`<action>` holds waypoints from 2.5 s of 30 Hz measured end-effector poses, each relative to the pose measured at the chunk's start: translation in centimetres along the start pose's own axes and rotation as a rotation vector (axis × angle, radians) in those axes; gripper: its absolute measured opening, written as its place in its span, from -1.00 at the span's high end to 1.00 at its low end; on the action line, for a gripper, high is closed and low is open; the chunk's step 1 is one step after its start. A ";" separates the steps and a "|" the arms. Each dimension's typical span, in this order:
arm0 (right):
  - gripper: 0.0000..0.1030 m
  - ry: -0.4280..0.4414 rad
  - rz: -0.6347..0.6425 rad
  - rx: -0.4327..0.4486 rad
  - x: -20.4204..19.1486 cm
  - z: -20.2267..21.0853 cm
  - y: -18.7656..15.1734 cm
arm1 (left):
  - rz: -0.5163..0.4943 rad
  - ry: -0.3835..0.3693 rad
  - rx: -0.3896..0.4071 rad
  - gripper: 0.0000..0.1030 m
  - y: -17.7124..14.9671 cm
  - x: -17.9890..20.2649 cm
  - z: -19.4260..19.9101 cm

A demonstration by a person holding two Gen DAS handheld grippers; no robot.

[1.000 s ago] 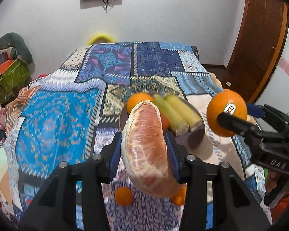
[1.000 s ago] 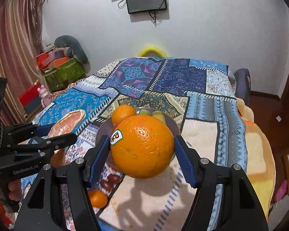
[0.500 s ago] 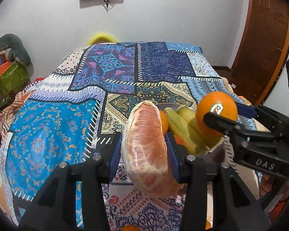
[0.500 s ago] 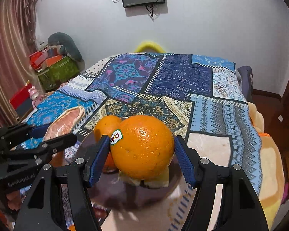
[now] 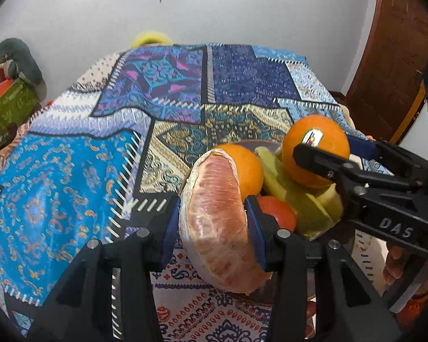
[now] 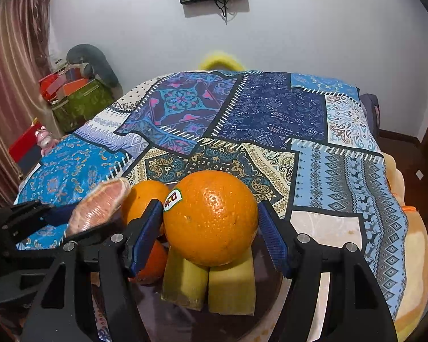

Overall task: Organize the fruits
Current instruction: 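Set the orange on the plate with the right gripper while the left carries the pomelo toward it, then lower the pomelo segment onto the plate and open the left gripper, then grasp a small tangerine with the right gripper while the left grasps the other tangerine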

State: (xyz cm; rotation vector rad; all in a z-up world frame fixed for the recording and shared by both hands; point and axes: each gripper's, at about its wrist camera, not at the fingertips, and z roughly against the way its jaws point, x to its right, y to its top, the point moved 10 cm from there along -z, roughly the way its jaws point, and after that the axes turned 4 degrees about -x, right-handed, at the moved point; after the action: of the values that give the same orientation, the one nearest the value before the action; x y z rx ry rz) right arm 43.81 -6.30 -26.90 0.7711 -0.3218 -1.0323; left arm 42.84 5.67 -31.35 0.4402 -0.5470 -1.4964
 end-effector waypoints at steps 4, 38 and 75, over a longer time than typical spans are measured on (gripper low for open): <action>-0.27 0.012 -0.005 -0.002 0.1 0.0 0.0 | 0.004 0.005 0.009 0.10 0.1 -0.1 0.1; -0.32 -0.023 0.044 -0.029 -1.6 5.0 -2.9 | -0.014 0.015 0.069 -0.23 -1.3 -0.4 8.1; 0.11 -0.004 0.022 -0.271 -9.5 4.7 -15.4 | -0.015 -0.005 -0.119 -0.45 -14.7 -4.0 9.9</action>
State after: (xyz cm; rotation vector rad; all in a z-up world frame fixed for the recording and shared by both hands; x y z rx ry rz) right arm 26.38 -4.45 -33.42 0.5206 -0.1881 -1.0321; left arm 25.20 9.67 -32.33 0.3490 -0.4565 -1.5353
